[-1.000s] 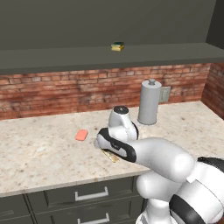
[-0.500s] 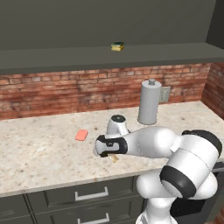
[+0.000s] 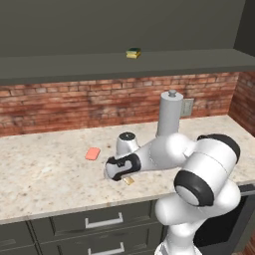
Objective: Pick the bar and cereal from the counter and place them in the cabinets closest to them.
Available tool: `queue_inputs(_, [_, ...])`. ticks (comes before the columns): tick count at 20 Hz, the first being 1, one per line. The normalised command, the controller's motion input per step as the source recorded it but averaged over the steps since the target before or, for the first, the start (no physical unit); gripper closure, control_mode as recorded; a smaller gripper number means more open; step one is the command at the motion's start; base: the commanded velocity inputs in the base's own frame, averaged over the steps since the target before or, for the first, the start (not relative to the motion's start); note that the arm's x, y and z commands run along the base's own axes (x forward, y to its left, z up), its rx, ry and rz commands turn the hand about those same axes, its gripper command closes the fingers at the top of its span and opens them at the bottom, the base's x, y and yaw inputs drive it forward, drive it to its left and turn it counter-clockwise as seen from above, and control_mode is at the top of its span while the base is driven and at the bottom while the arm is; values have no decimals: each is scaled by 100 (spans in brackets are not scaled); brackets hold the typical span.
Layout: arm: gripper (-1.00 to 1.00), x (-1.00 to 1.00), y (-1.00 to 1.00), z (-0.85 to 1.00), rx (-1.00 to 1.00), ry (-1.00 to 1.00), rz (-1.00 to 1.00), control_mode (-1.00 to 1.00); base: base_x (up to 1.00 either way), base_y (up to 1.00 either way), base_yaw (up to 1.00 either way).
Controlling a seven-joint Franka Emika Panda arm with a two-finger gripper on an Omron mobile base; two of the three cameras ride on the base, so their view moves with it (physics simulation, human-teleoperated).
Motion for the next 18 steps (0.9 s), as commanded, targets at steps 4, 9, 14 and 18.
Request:
queue_inputs(4, [100, 0, 0, 4, 0, 0, 0, -100, 0, 0, 0])
queue_inputs(9, [100, -7, -3, 32, 1, 0, 0, -100, 0, 0, 0])
queue_inputs(14, [100, -16, -14, 44, 0, 0, 0, -100, 0, 0, 0])
queue_inputs(18, [100, -41, -24, 36, 0, 0, 0, -100, 0, 0, 0])
